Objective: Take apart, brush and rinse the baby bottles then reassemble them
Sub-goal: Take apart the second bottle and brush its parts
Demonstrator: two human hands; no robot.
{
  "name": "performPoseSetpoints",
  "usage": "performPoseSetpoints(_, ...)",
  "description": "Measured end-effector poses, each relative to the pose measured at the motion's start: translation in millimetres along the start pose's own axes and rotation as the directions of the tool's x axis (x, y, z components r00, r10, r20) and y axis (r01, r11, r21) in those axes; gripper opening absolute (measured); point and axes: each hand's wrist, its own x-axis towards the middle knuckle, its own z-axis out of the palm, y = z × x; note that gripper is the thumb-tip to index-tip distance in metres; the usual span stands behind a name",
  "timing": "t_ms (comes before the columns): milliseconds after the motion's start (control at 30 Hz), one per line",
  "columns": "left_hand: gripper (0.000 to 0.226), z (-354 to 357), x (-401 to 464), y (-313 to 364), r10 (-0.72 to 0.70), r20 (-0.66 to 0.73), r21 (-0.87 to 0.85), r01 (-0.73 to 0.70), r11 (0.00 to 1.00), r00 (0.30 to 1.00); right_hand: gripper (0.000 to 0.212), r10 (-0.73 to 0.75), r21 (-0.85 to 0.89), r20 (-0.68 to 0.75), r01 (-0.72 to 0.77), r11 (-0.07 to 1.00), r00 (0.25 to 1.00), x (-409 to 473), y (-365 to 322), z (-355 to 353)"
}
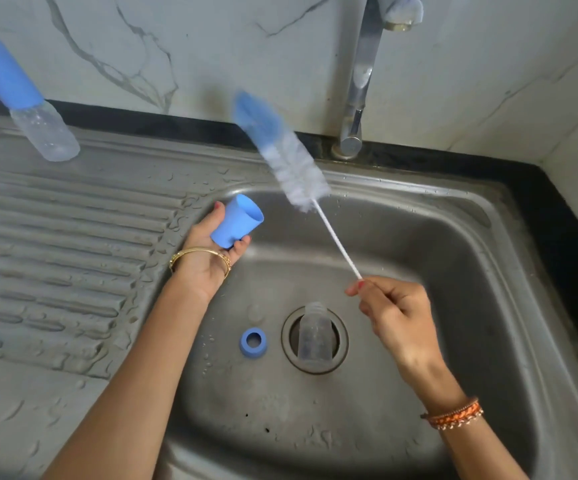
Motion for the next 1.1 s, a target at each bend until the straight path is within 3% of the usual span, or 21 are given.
performPoseSetpoints(100,0.020,0.2,1.4,-4.0,0.011,0.002,0.001,-0.011,1.000,1.000,0.034,-0.061,-0.139,0.106,0.075,0.987,0.993,-6.9,-5.5,5.3)
performPoseSetpoints(233,0.018,1.8,-0.4,-5.9,0.006,0.011,0.014,-0.006,1.000,1.000,0.024,-0.107,-0.260,-0.037,0.094,0.961,0.994,-4.6,0.9,-1.4)
performPoseSetpoints(333,0.006,4.7,-1.7,-13.6,0.104,0.055,0.252,-0.114,0.961,0.993,0.021,-0.202,-0.360,-0.154,0.136,0.923,0.967,-2.1,4.8,-9.4)
performPoseSetpoints(433,0.031,2.1,2.1,-27.0,0.170,0.126,0.496,-0.211,0.842,0.977,0.027,-0.314,-0.483,-0.226,0.174,0.858,0.922,0.4,6.6,-15.6)
performPoseSetpoints(467,0.041,-0.1,3.5,-32.0,0.201,0.167,0.602,-0.261,0.755,0.965,0.029,-0.373,-0.526,-0.243,0.201,0.827,0.896,1.1,7.7,-18.2)
performPoseSetpoints(500,0.049,-3.0,6.2,-36.3,0.256,0.244,0.732,-0.351,0.583,0.935,0.029,-0.431,-0.567,-0.249,0.231,0.791,0.867,2.0,8.5,-20.6)
performPoseSetpoints(533,0.055,-6.4,8.9,-40.4,0.293,0.366,0.830,-0.452,0.326,0.883,0.030,-0.479,-0.601,-0.246,0.255,0.757,0.843,2.8,9.1,-22.1)
performPoseSetpoints(567,0.058,-9.9,11.4,-44.9,0.260,0.489,0.850,-0.521,0.072,0.833,0.030,-0.513,-0.627,-0.238,0.273,0.730,0.825,3.3,10.0,-24.0)
performPoseSetpoints(600,0.060,-13.0,13.0,-49.5,0.181,0.561,0.828,-0.550,-0.111,0.808,0.030,-0.538,-0.645,-0.226,0.288,0.707,0.812,4.4,10.9,-25.6)
performPoseSetpoints(633,0.060,-16.1,14.1,-54.1,0.080,0.578,0.804,-0.551,-0.225,0.812,0.030,-0.559,-0.662,-0.216,0.301,0.686,0.800,5.4,11.5,-27.7)
performPoseSetpoints(833,0.058,-22.9,7.0,-89.4,-0.412,0.423,0.617,-0.589,-0.522,0.807,0.029,-0.582,-0.731,-0.174,0.291,0.617,0.794,9.4,16.5,-32.3)
performPoseSetpoints(967,0.062,-21.0,-5.7,-107.5,-0.526,0.252,0.503,-0.574,-0.646,0.812,0.030,-0.542,-0.726,-0.170,0.267,0.634,0.823,8.1,19.4,-32.5)
performPoseSetpoints(1100,0.071,-15.5,-10.1,-119.6,-0.506,0.140,0.387,-0.518,-0.763,0.851,0.027,-0.508,-0.707,-0.160,0.261,0.657,0.847,7.9,18.6,-34.6)
